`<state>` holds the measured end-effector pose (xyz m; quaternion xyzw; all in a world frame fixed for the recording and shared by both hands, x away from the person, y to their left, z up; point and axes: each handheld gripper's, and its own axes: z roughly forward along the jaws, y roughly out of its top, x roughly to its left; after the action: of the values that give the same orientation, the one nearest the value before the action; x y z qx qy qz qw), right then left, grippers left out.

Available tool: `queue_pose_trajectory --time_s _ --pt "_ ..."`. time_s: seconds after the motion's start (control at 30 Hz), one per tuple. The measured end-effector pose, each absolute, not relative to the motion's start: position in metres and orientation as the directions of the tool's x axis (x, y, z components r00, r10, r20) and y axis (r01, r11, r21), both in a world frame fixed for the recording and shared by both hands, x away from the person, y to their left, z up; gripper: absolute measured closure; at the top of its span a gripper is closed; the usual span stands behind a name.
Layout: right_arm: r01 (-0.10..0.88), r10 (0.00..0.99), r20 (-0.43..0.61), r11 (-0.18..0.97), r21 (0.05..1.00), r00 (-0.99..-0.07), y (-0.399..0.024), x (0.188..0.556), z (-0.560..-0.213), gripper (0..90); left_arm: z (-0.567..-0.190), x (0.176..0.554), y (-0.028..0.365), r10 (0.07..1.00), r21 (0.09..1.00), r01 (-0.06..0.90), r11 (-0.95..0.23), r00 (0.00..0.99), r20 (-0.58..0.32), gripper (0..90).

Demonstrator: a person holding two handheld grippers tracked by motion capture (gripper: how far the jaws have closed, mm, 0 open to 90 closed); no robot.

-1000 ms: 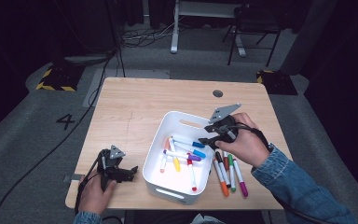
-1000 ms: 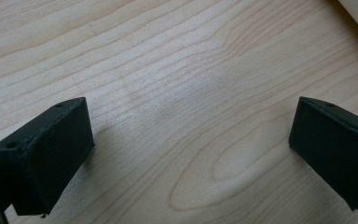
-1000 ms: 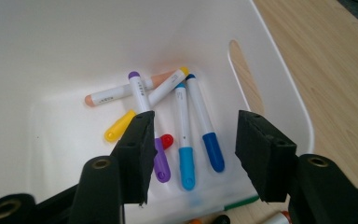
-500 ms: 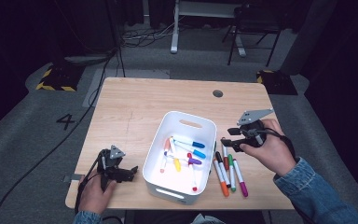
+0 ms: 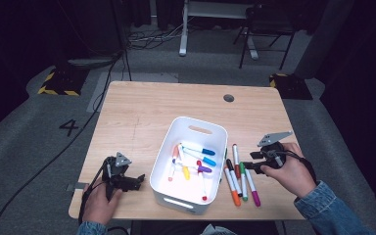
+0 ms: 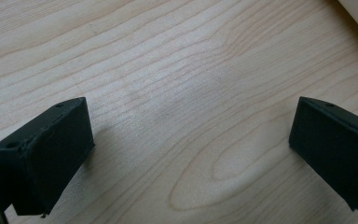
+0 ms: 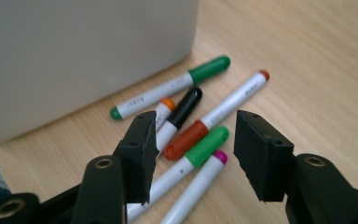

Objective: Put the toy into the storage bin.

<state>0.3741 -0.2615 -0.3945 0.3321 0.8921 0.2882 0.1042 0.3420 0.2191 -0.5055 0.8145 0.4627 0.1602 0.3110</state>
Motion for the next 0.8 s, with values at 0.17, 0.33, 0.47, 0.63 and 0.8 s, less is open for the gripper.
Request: queue_pose_trajectory --time_s 0.17,0.33,0.47,0.63,0.8 --pt "0.568 0.684 0.008 0.599 0.564 -0.729 -0.269 0.371 -0.413 50.8 -0.505 0.342 0.219 0.853 0.655 0.654 -0.378 0.52 -0.027 0.0" --pt "0.59 0.686 0.022 0.609 0.53 -0.727 -0.274 0.368 -0.432 50.9 -0.506 0.342 0.219 0.853 0.655 0.655 -0.378 0.521 -0.028 0.0" --pt "0.614 0.697 0.039 0.602 0.51 -0.716 -0.276 0.366 -0.443 50.5 -0.506 0.342 0.219 0.853 0.654 0.655 -0.378 0.521 -0.029 0.0" --pt "0.636 0.705 0.052 0.602 0.483 -0.707 -0.28 0.362 -0.457 50.7 -0.506 0.342 0.219 0.853 0.654 0.655 -0.378 0.521 -0.029 0.0" --pt "0.667 0.724 0.074 0.585 0.462 -0.686 -0.286 0.36 -0.462 55.3 -0.506 0.342 0.219 0.853 0.655 0.654 -0.378 0.521 -0.027 0.0"
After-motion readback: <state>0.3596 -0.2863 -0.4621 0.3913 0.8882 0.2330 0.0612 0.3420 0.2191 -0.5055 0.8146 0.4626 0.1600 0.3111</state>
